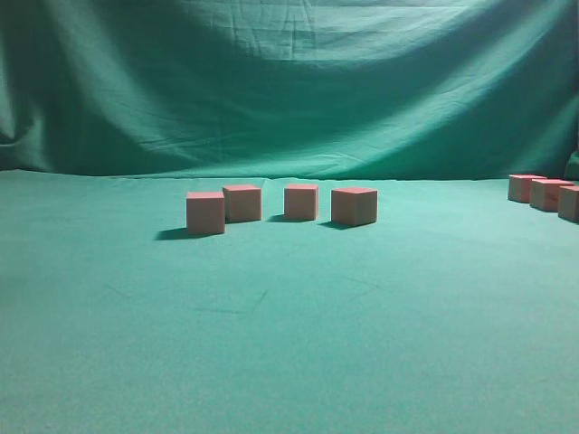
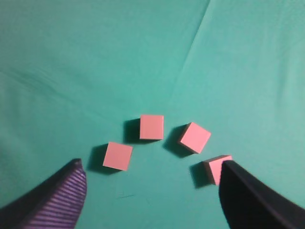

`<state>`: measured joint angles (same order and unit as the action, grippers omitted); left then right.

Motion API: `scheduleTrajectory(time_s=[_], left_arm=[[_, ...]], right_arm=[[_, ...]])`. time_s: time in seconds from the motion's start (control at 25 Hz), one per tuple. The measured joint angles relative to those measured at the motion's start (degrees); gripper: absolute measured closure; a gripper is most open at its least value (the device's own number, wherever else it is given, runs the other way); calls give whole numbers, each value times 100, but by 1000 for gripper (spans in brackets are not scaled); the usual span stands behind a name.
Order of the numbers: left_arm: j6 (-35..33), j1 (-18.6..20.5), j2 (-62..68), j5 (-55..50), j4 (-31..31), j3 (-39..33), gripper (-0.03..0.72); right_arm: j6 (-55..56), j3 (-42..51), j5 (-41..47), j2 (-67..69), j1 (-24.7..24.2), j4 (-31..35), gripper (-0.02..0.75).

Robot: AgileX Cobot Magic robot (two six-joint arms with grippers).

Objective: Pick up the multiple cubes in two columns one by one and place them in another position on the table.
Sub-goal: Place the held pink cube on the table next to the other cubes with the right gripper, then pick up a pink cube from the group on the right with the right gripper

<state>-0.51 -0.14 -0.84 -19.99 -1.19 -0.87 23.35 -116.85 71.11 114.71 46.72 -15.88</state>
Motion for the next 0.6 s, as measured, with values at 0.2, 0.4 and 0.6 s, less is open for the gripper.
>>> scheduleTrajectory(time_s=[0.2,0.4,0.6], left_arm=[[0,0,0,0,0,0,688],[0,0,0,0,0,0,688],[0,0,0,0,0,0,688]], right_arm=[[-447,163,23,-840,0,-135,211],[-273,1217,40,-1751,-13,-782,211],[136,2447,50,-2313,-508,-971,211]])
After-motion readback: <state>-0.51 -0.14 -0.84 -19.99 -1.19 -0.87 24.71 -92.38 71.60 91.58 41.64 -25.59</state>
